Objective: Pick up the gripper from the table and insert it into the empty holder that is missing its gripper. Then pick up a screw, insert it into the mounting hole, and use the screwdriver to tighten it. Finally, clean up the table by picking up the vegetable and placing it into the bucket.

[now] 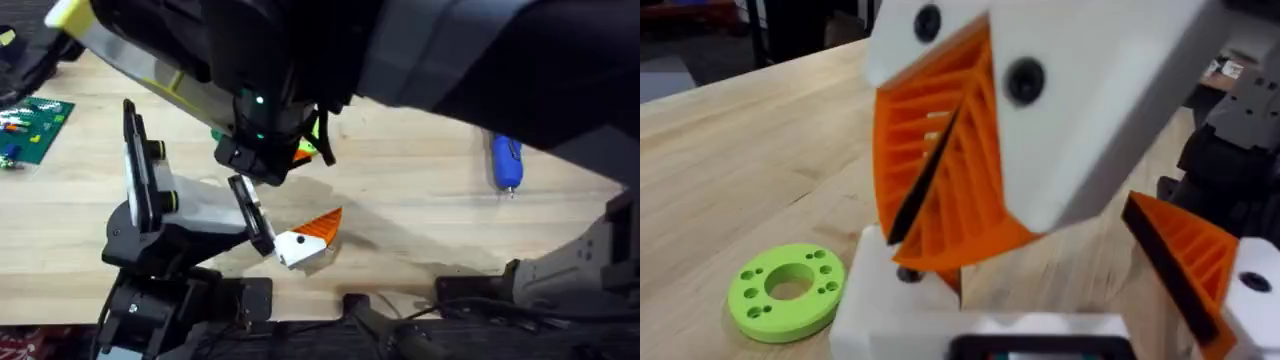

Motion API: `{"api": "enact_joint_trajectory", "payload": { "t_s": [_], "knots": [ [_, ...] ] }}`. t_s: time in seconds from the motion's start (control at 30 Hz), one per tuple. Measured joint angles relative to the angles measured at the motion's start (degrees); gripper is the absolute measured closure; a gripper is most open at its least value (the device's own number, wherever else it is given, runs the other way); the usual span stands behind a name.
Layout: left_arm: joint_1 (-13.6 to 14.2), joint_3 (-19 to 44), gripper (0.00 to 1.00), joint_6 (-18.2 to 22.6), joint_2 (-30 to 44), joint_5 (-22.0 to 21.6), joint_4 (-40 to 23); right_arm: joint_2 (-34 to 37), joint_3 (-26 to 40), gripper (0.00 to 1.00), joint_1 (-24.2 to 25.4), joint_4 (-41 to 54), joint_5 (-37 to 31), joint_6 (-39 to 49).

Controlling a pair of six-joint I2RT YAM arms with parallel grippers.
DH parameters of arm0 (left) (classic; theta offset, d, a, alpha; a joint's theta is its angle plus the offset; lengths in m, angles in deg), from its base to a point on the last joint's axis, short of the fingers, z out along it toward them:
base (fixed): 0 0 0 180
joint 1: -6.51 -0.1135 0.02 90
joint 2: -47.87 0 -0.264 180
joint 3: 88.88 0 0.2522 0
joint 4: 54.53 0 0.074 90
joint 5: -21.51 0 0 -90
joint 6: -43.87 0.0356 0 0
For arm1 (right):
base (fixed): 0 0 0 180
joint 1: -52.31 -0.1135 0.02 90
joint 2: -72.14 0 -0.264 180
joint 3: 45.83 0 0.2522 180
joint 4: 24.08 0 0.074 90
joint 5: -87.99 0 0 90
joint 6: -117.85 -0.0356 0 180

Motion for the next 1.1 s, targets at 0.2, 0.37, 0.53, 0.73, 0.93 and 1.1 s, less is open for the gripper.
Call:
{"api": "enact_joint_trajectory", "payload": {
  "t_s": [0.2, 0.37, 0.53, 0.73, 0.93, 1.1],
  "knots": [
    [0.0, 0.0, 0.018, 0.04, 0.01, 0.01, 0.02, 0.0, 0.09, 0.995, 0.0, -0.22, 0.02, 0.0],
    [0.0, 0.0, 0.018, 0.04, 0.0, 0.01, 0.02, 0.0, 0.09, 0.995, -0.02, -0.15, 0.02, -0.02],
    [0.0, 0.0, 0.018, 0.04, 0.01, 0.0, 0.02, 0.0, 0.09, 0.995, -0.02, -0.52, 0.02, -0.02],
    [0.0, 0.0, 0.018, 0.0, -0.04, 0.01, 0.0, 0.4, 0.1, 0.995, -0.01, -1.83, 0.04, -0.02],
    [0.0, 0.0, 0.018, -0.34, -0.08, 0.25, -0.04, 1.94, 0.42, 0.995, -0.02, -1.61, -0.02, -0.12],
    [0.01, 0.0, 0.018, -0.63, -0.04, 0.49, -0.04, 2.03, 0.5, 0.995, 0.0, -1.05, 0.0, -0.73]
  ]
}}
